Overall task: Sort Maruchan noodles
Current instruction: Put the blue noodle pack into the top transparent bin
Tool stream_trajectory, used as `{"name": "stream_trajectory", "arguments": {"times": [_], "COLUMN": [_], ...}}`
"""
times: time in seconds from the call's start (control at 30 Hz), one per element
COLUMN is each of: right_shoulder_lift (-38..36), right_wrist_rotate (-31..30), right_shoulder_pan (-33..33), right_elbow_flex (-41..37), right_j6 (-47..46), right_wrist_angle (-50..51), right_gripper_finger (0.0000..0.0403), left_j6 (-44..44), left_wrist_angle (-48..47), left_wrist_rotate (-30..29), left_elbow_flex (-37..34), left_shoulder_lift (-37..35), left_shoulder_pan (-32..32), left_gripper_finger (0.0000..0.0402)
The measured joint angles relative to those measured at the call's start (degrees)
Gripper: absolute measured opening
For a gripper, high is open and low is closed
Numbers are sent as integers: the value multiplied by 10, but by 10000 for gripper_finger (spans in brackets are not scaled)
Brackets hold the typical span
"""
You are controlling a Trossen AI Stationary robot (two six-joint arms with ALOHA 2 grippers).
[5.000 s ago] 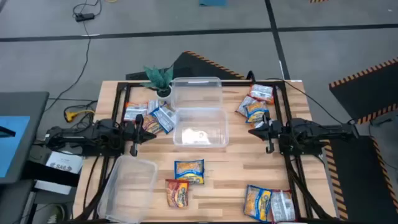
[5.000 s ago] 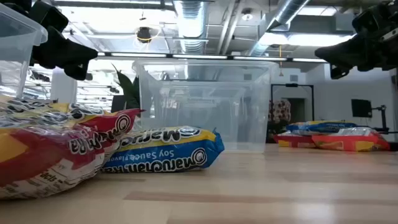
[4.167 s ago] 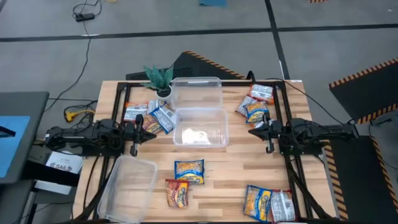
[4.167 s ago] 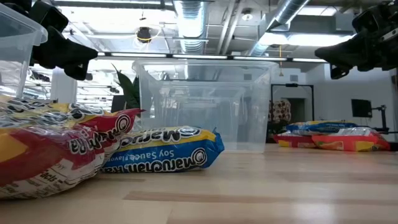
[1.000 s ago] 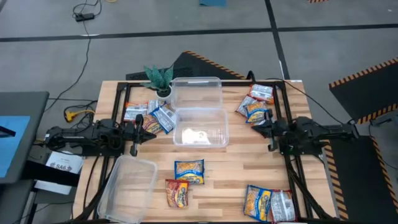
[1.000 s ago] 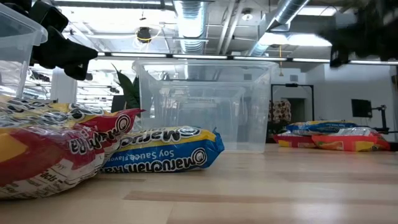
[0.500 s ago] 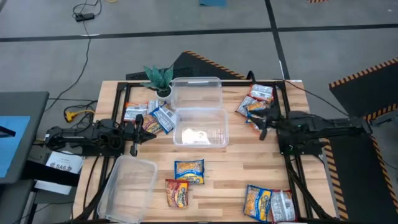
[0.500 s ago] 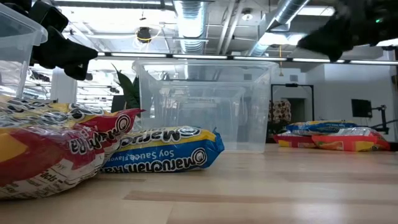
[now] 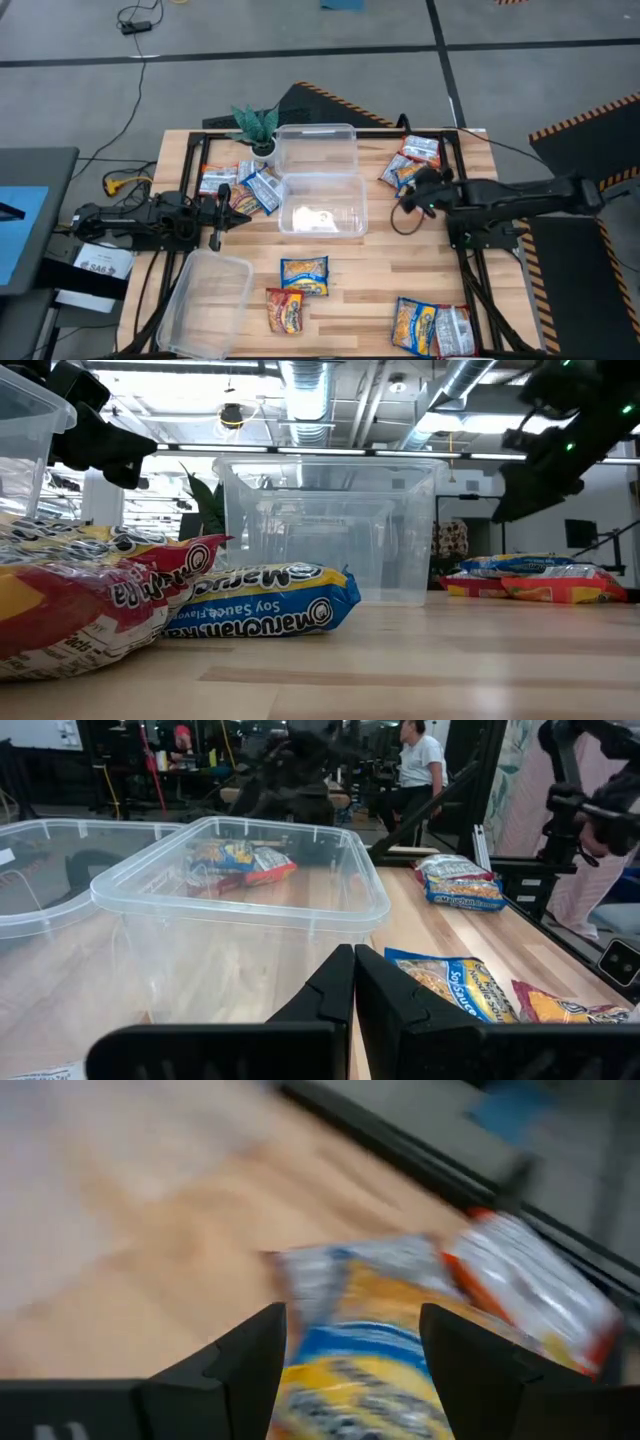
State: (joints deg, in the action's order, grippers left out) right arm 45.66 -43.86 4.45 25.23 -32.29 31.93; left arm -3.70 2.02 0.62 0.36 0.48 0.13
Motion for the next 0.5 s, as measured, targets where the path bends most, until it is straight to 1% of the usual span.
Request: {"name": "stream_trajectory", "arguments": {"times": [0.03,0.13,0.3,0.5], "right_shoulder_lift": [11,41,83,127], "right_wrist_rotate": [-11,-6,30,106], "right_shoulder_pan": [15,65,143,197], "right_elbow_flex": [0,0,0,2], "right_j6": [-11,-36,-63,-65], "right_wrist_angle": [-2,-3,-15,-23], "right_gripper_finger": [254,254,254,254], "left_j6": [0,0,0,0], "left_wrist_angle": [0,0,0,0], "left_wrist_rotate": [0,0,0,0], "left_elbow_flex": [0,0,0,0], "left_shoulder_lift": [0,0,0,0], "left_shoulder_pan": [0,0,0,0], "left_gripper_finger": [0,0,0,0]}}
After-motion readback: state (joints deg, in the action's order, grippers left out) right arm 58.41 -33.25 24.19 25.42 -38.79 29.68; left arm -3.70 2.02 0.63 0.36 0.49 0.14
